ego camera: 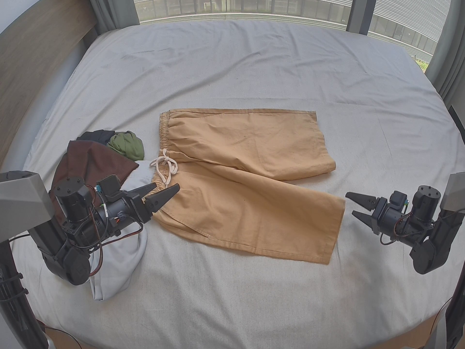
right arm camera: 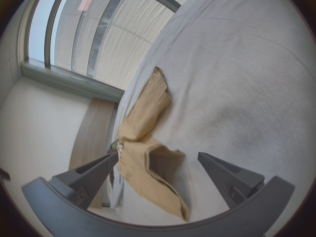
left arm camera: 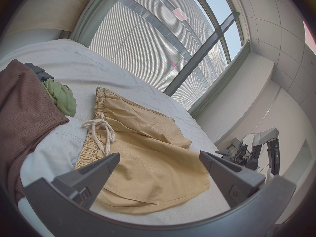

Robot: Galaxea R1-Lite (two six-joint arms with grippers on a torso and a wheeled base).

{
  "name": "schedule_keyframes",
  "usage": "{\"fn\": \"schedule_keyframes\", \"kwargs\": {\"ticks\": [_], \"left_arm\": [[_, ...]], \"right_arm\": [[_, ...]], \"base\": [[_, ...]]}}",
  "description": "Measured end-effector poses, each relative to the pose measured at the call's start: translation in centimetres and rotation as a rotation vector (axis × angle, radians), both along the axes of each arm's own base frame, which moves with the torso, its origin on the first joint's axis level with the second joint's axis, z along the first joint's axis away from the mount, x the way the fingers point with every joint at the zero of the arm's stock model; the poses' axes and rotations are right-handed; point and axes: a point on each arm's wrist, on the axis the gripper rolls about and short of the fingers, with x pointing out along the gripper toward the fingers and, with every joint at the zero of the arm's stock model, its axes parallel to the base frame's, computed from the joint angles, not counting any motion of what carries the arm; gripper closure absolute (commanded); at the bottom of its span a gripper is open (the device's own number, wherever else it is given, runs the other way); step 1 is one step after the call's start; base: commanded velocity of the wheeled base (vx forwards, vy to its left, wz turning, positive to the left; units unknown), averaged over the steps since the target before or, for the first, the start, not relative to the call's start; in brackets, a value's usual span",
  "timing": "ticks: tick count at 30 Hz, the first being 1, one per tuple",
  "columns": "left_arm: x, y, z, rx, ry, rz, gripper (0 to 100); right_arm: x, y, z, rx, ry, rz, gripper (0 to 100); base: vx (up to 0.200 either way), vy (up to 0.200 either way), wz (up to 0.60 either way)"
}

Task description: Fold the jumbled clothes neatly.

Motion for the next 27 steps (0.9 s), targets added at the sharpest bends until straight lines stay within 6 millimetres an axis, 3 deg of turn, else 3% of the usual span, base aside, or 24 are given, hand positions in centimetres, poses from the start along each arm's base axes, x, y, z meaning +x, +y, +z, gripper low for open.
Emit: {"fn": "schedule_keyframes", "kwargs": {"ticks": [8, 17, 27], "left_arm": [[0.0, 0.0, 0.0, 0.001, 0.001, 0.0, 0], [-0.1, 0.1, -0.1, 0.002, 0.006, 0.001, 0], [-0.1, 0.0, -0.1, 0.002, 0.006, 0.0, 0]], "right_arm": [[2.0, 0.5, 1.9, 0.166, 0.01, -0.023, 0], [2.8, 2.2, 0.2, 0.168, 0.055, 0.016, 0], [2.4, 3.6, -1.3, 0.162, 0.112, 0.052, 0]], "base": [[0.0, 0.0, 0.0], [0.0, 0.0, 0.0], [0.0, 0.0, 0.0]]}}
